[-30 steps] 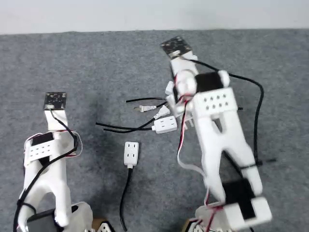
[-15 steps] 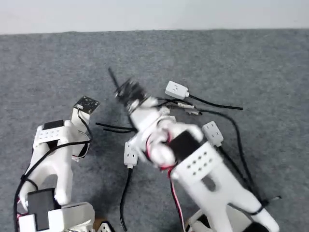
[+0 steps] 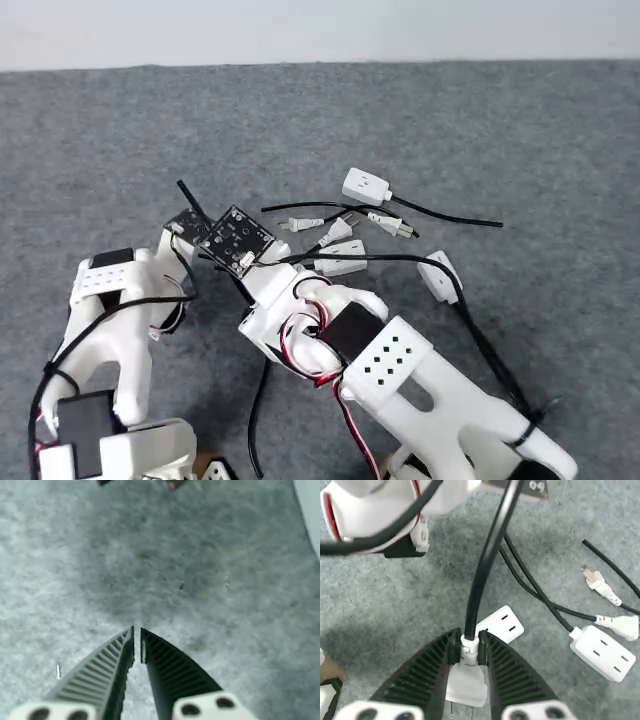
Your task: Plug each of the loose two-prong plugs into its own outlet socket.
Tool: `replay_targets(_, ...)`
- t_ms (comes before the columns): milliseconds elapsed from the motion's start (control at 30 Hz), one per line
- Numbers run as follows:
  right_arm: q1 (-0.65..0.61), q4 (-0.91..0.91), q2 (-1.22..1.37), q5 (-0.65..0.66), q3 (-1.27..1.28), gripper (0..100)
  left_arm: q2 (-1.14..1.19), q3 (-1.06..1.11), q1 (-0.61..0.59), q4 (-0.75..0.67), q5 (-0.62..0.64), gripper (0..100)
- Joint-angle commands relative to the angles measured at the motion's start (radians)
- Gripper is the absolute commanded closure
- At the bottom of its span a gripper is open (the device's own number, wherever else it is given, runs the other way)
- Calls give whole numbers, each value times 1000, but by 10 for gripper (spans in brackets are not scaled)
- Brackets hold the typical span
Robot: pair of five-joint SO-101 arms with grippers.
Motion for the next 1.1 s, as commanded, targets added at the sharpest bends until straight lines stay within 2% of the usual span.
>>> replay_targets(0, -12, -45, -33, -40, 12, 991, -133, 87, 35, -28, -52, 990)
replay_targets(233, -22, -56, -33, -52, 23, 991, -404, 297, 94, -98, -54, 990)
replay_targets(633, -30, -117, -33, -54, 61, 991, -522, 387, 120, -104, -107, 990)
replay_targets(1067, 33, -163, -33, -152, 69, 991, -816, 549, 166, -104, -106, 990)
